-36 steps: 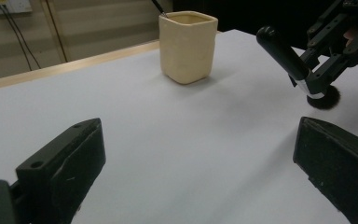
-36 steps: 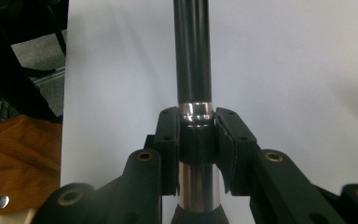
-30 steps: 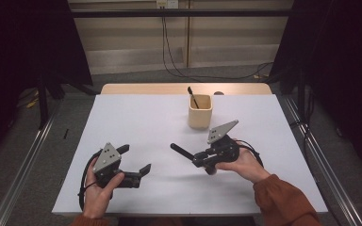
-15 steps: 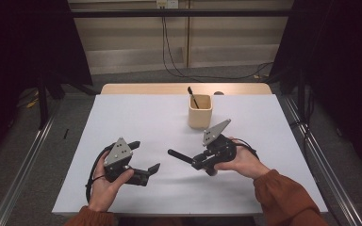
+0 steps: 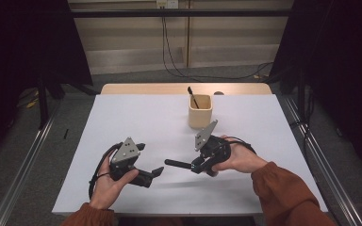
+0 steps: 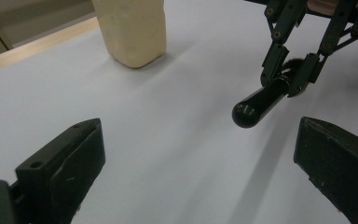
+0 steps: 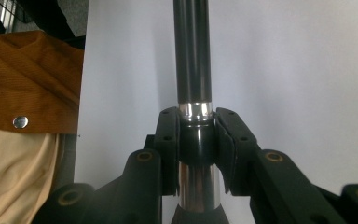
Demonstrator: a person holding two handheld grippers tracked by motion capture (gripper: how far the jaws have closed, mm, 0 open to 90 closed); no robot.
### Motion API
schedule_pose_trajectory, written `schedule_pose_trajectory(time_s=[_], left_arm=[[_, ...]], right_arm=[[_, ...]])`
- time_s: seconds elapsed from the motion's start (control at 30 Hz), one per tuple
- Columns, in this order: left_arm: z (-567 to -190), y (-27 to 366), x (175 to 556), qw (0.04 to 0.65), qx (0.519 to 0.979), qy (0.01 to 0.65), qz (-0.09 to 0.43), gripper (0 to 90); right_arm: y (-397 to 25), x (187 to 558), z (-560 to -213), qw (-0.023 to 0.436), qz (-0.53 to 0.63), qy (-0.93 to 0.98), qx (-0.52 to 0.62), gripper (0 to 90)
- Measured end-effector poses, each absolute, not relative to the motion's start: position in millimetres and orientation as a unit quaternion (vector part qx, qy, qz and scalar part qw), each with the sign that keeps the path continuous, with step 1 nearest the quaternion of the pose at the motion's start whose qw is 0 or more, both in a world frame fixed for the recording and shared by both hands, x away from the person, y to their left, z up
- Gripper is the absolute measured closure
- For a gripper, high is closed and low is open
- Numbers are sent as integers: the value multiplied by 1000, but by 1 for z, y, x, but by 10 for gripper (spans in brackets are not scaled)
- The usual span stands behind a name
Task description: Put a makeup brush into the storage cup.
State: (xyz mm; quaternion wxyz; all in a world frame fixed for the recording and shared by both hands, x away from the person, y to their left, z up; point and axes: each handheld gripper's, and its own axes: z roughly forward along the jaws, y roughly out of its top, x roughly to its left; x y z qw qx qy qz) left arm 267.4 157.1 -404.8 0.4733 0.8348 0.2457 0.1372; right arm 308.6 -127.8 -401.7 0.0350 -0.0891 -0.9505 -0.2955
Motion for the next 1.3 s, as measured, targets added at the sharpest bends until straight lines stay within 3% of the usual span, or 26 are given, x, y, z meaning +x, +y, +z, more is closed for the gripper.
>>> schedule_pose_trajectory(time_s=[0.93,1.3], left_arm=[[-406,140,271,407,888,198,83,27],[-405,127,276,351,920,166,52,45]], right_arm=[[-108,314,-401,57,-226,-972,-32,723],[-103,313,-402,61,-204,-977,-24,723]])
